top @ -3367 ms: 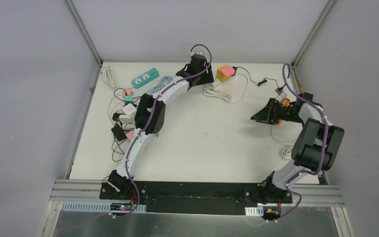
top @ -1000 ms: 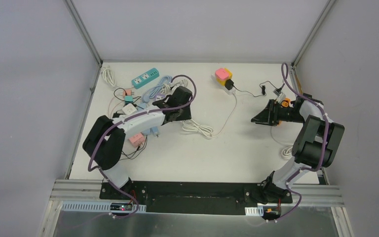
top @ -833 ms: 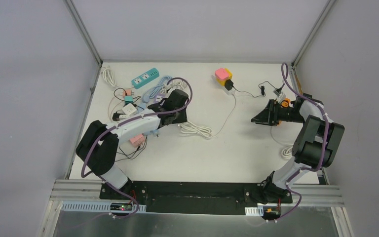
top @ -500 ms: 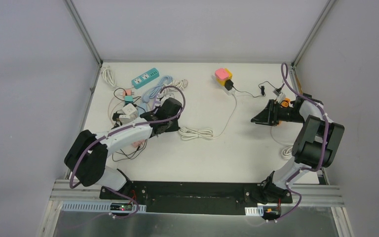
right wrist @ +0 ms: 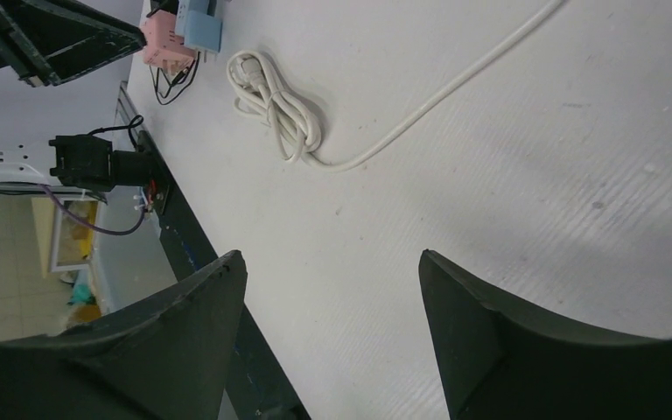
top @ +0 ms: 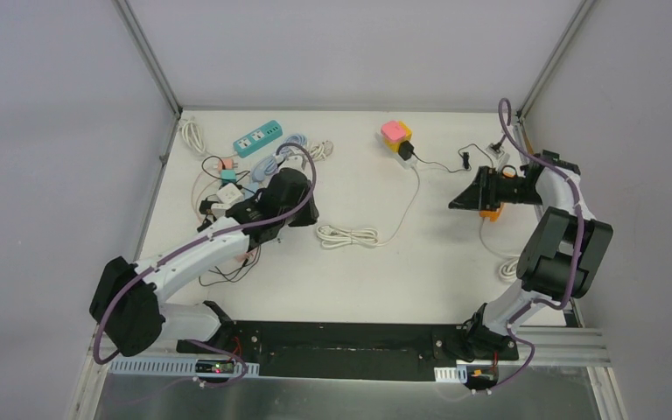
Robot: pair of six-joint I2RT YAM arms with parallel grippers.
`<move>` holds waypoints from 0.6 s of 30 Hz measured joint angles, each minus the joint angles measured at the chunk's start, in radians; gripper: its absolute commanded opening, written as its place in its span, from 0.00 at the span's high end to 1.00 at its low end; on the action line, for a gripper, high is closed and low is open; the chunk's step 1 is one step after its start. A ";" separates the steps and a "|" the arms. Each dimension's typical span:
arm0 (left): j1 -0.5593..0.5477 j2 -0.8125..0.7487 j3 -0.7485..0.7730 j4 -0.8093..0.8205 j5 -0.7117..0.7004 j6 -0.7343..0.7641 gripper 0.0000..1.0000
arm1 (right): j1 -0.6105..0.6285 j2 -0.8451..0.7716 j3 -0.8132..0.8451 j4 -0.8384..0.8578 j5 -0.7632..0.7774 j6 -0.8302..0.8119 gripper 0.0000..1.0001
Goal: Pull the plug off the socket
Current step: Move the socket to the center of the board.
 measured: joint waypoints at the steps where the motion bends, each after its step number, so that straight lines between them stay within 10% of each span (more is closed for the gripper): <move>1: 0.000 -0.024 0.000 0.000 -0.002 0.018 0.70 | 0.001 0.000 0.031 -0.016 0.007 -0.014 0.24; 10: 0.000 -0.308 -0.042 0.091 -0.077 0.093 0.11 | 0.038 0.001 0.285 -0.123 0.089 -0.082 0.24; 18: 0.001 -0.468 -0.155 0.140 -0.131 0.068 0.01 | 0.132 0.006 0.478 -0.146 0.166 -0.082 0.22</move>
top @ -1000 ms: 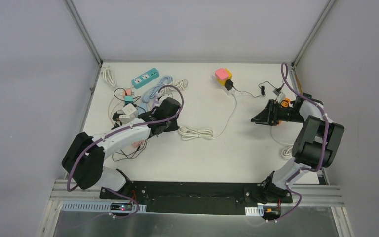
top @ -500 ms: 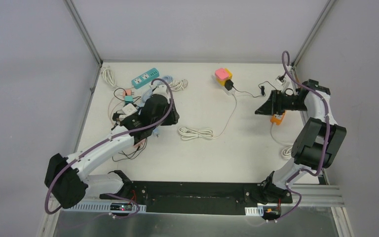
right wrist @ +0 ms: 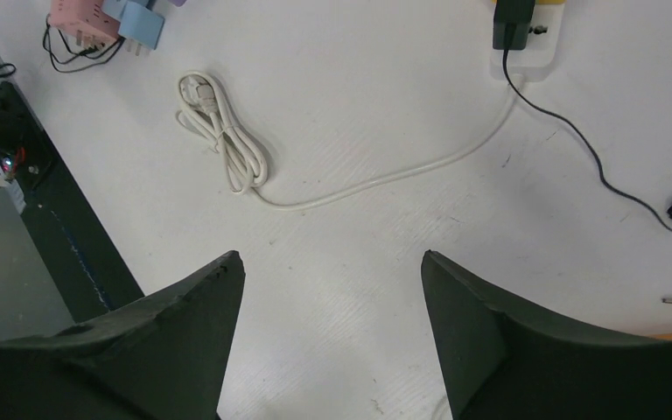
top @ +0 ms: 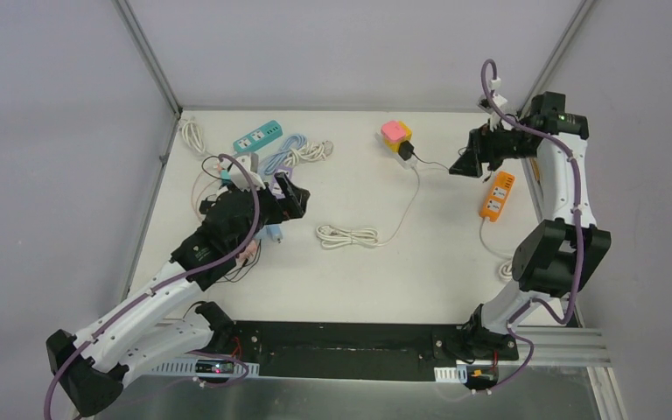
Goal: Pull the plug off the socket
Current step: Move the socket to the center of the board.
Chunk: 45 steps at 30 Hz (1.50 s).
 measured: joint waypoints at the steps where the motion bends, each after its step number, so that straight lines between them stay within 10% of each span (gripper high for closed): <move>1: 0.000 -0.009 0.000 0.002 -0.003 0.000 0.01 | 0.013 0.000 0.014 0.000 0.010 -0.002 0.22; 22: 0.009 0.238 0.136 0.056 0.180 0.049 0.01 | 0.298 0.293 0.305 0.079 0.276 0.029 0.11; 45: 0.231 0.621 0.321 0.234 0.434 0.052 0.08 | 0.381 0.676 0.546 0.346 0.555 0.217 0.40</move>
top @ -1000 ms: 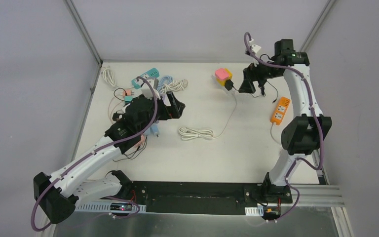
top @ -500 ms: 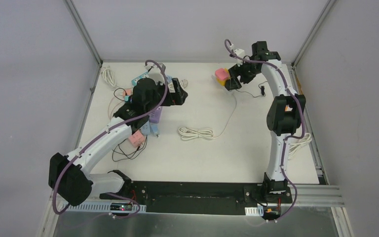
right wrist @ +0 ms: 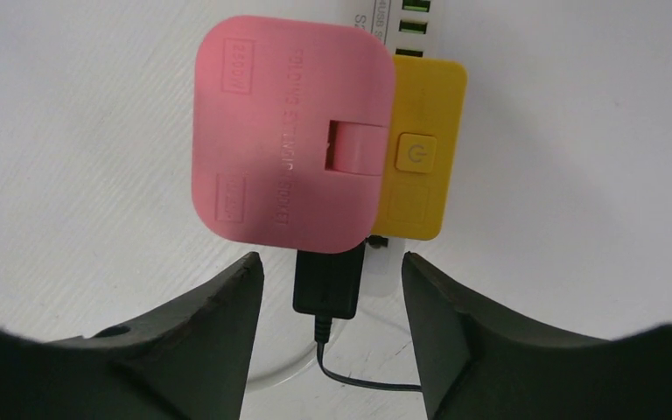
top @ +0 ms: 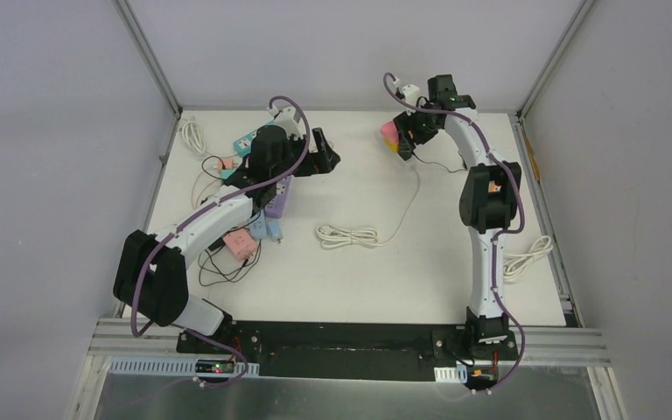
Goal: Pull the plug off the socket
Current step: Move the socket to the center of the board.
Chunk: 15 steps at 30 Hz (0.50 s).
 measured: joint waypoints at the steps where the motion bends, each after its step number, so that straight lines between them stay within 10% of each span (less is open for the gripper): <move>1: 0.000 0.011 0.000 0.011 0.005 -0.008 0.08 | 0.001 0.003 0.000 0.005 0.005 0.005 0.41; 15: 0.001 0.039 0.000 0.084 0.054 -0.089 0.09 | 0.004 0.025 -0.024 0.086 0.016 0.055 0.55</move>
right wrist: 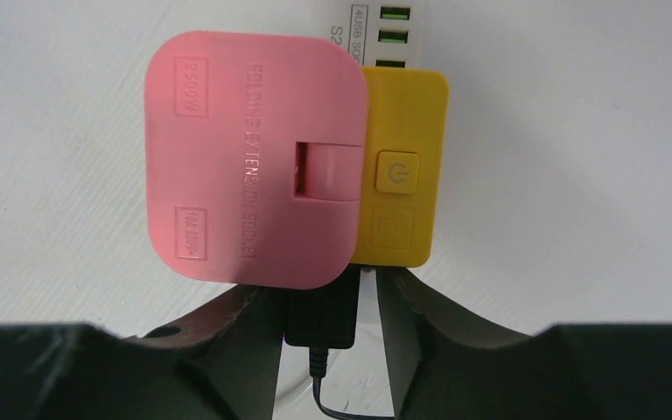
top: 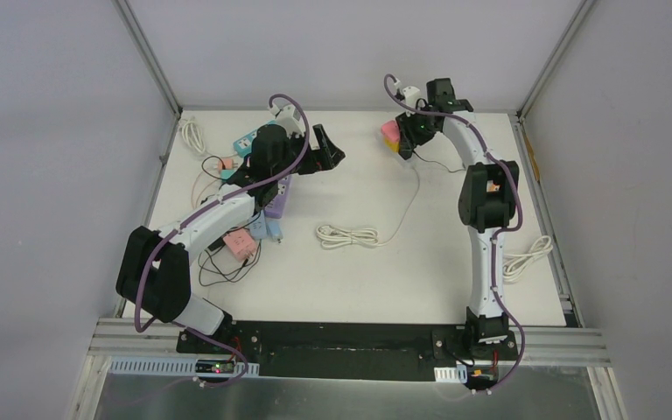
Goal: Pull the plug off the socket
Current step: Move the socket to the center of the board.
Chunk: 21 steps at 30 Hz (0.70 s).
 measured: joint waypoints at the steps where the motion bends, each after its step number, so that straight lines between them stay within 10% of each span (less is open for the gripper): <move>1: 0.000 0.000 0.000 0.002 0.002 -0.002 0.09 | 0.000 0.000 -0.006 0.003 0.000 0.001 0.54; 21: 0.006 -0.023 -0.070 0.058 0.060 -0.018 0.10 | 0.029 -0.137 -0.273 0.060 -0.070 -0.079 0.94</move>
